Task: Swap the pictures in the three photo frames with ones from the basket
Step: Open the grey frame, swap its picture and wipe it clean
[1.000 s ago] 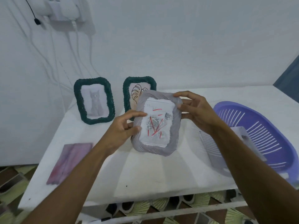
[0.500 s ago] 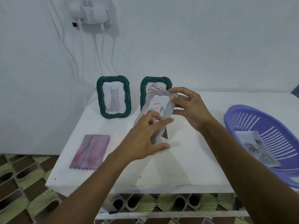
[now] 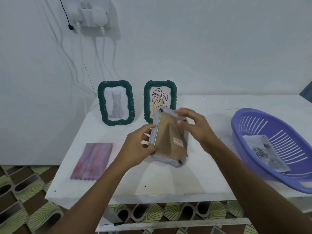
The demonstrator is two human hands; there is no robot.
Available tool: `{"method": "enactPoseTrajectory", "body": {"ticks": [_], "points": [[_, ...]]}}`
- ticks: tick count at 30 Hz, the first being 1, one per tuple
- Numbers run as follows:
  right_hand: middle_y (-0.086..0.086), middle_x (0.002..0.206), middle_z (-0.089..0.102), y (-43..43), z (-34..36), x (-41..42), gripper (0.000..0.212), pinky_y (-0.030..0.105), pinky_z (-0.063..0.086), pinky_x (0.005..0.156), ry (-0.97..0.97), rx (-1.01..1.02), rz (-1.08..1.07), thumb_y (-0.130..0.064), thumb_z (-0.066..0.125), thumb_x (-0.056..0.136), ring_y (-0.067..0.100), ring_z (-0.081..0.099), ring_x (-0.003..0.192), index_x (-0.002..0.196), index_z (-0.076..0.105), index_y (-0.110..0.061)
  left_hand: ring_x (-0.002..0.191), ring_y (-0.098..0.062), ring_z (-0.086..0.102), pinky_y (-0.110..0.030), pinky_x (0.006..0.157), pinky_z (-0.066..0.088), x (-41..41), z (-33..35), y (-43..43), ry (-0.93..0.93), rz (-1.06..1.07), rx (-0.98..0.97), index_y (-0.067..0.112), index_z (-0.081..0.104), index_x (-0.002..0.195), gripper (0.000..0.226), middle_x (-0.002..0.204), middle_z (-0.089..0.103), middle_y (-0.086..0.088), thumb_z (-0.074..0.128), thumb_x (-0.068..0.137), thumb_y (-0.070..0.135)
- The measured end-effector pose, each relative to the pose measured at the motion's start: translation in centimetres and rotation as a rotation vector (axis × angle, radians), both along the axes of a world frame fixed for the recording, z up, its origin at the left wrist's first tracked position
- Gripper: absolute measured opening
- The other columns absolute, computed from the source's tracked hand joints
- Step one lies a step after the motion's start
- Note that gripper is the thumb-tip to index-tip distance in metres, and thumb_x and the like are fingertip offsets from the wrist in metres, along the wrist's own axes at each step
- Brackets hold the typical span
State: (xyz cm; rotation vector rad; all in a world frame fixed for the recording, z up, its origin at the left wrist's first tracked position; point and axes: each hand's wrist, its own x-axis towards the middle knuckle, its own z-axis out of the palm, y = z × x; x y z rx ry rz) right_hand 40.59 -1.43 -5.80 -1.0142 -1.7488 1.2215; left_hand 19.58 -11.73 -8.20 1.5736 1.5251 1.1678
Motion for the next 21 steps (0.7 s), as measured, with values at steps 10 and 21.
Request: {"method": "enactPoseTrajectory", "body": {"ticks": [10, 21], "points": [[-0.002, 0.156, 0.03, -2.6, -8.8, 1.9, 0.033, 0.051, 0.02, 0.116, -0.564, 0.121, 0.001, -0.051, 0.067, 0.082, 0.023, 0.027, 0.141, 0.111, 0.056, -0.06, 0.103, -0.001, 0.06, -0.023, 0.089, 0.051, 1.2, -5.6, -3.2, -0.005, 0.051, -0.131, 0.03, 0.048, 0.137, 0.054, 0.119, 0.061, 0.01, 0.062, 0.089, 0.01], [-0.008, 0.146, 0.043, -4.2, -10.5, 2.1, 0.042, 0.038, 0.02, 0.111, -0.542, 0.261, -0.05, -0.065, 0.05, 0.076, 0.011, 0.036, 0.135, 0.117, 0.058, -0.054, 0.128, -0.006, 0.025, -0.03, 0.102, 0.02, -1.1, -7.4, -3.9, 0.599, 0.007, -0.044, 0.031, 0.045, 0.139, 0.069, 0.13, 0.037, 0.017, 0.041, 0.078, 0.063]]}}
